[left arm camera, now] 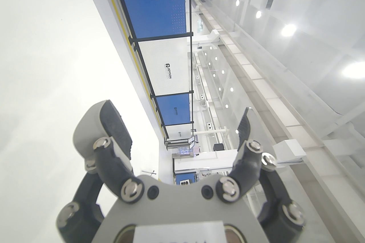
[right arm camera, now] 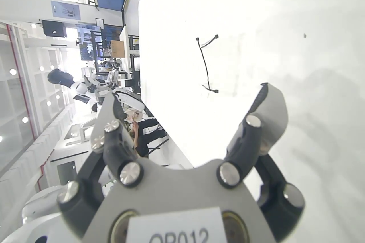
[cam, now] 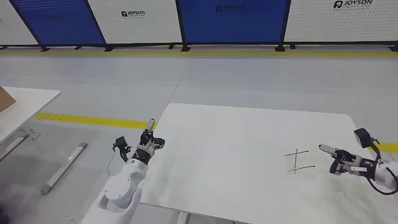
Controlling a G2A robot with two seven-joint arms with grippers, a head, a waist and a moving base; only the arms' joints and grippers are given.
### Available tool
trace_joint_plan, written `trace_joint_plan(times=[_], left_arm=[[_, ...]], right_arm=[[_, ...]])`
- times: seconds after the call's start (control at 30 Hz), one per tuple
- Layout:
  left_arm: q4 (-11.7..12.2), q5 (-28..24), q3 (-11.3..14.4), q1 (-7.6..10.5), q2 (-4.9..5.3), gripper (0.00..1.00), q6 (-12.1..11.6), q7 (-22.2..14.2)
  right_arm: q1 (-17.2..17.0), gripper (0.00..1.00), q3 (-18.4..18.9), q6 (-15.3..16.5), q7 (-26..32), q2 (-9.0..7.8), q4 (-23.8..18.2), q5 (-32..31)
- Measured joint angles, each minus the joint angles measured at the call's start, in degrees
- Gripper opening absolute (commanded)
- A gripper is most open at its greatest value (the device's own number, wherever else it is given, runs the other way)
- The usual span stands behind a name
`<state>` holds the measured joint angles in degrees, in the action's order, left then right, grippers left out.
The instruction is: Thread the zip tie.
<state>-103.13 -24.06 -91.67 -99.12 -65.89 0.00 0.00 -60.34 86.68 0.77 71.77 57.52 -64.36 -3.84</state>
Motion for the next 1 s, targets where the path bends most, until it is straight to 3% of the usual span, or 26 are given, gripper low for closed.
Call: trace_joint_plan(times=[0.1,0.27,0.47,1.0], left_arm=[[0.00,0.00,0.00,0.00,0.00,1.00,0.00,0.00],[0.00,0.00,0.00,0.00,0.00,1.00,0.00,0.00],[0.00,0.00,0.00,0.00,0.00,1.00,0.00,0.00],[0.00,0.00,0.00,0.00,0.00,1.00,0.00,0.00]], right_arm=[[-0.05,1.00,-0.10,0.22,0.22,-0.05,-0.24,-0.13],[-0.43,1.00,0.64,4.88,6.44,-0.95,-0.98,0.02],[-0.40,1.00,-3.36,8.62,7.87,-2.02,-2.30,-1.31],[0.95,1.00,-6.21,9.73,6.60,-2.15,-1.56,-0.53]])
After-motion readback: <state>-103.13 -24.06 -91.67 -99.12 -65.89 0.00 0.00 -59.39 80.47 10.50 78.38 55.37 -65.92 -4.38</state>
